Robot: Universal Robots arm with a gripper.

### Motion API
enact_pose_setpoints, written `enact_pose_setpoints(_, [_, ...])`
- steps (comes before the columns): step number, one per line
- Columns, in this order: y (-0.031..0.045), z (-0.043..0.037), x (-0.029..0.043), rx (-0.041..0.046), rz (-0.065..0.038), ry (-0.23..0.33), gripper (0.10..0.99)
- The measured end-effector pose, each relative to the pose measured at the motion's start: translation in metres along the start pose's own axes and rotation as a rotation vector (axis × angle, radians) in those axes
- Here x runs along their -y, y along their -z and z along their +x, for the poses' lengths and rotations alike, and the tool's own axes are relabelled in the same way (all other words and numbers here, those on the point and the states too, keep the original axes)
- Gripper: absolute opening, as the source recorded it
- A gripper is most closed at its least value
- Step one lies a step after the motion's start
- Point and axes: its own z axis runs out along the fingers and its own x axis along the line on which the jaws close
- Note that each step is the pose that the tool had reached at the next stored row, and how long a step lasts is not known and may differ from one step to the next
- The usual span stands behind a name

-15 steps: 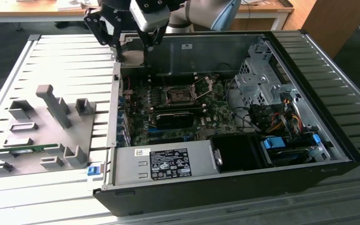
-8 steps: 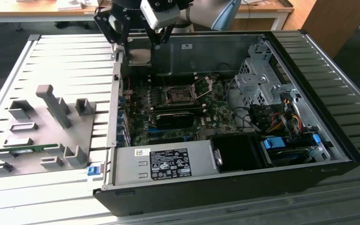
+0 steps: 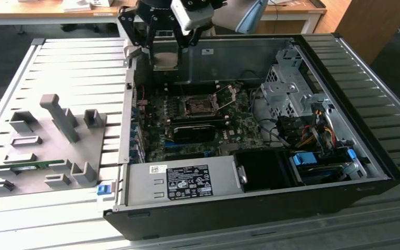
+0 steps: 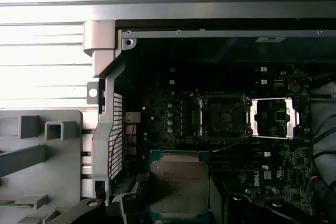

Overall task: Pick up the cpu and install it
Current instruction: 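Pick up the cpu and move it towards the insertion slot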

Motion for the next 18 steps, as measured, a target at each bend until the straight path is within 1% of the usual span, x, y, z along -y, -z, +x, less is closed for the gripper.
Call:
enact_pose_setpoints(2, [-0.0008, -0.0042, -0.0015, 0.0001, 0.000, 0.000, 0.537])
enact_pose_setpoints(6, [-0.0014, -0.0153, -0.0039, 0.0000, 0.000, 0.000, 0.537])
enact_pose_setpoints(12, [-0.0021, -0.0263, -0.0051, 0.0005, 0.000, 0.000, 0.537])
enact_pose_setpoints(18, [-0.0027, -0.0417, -0.0064, 0.0009, 0.000, 0.000, 0.537])
